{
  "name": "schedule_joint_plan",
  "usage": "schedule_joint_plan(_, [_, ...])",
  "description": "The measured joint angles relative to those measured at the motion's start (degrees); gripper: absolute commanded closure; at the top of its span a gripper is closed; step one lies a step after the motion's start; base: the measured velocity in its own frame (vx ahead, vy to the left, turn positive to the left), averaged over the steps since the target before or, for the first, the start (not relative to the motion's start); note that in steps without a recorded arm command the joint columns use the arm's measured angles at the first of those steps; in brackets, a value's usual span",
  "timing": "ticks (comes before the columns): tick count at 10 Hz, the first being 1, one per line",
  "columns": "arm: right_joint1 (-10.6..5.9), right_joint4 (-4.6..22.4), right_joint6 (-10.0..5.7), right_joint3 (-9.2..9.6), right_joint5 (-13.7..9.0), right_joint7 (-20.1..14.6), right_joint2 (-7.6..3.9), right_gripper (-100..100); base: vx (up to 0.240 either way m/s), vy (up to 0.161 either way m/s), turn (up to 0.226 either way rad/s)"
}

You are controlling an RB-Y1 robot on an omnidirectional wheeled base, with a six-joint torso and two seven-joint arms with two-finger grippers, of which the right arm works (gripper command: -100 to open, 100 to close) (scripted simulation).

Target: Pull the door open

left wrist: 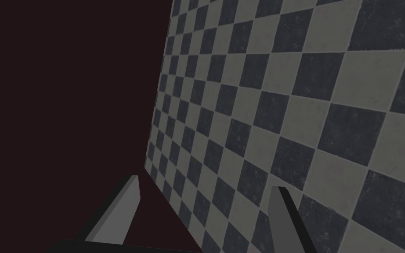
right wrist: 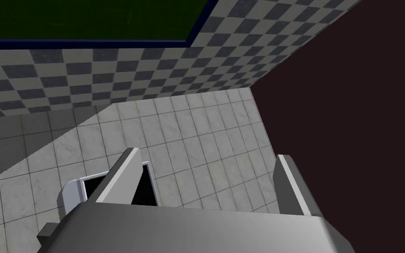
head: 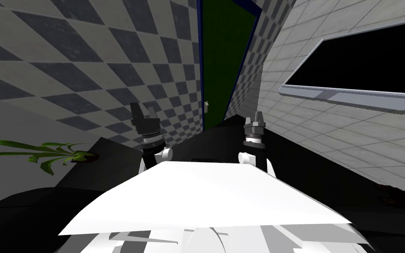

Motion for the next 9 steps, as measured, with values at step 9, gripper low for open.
schedule_joint_plan(9, [-5.18, 10.22, -2.33, 0.89, 9.67, 6.07, -2.95, -100, 0.168, -0.005, 0.018])
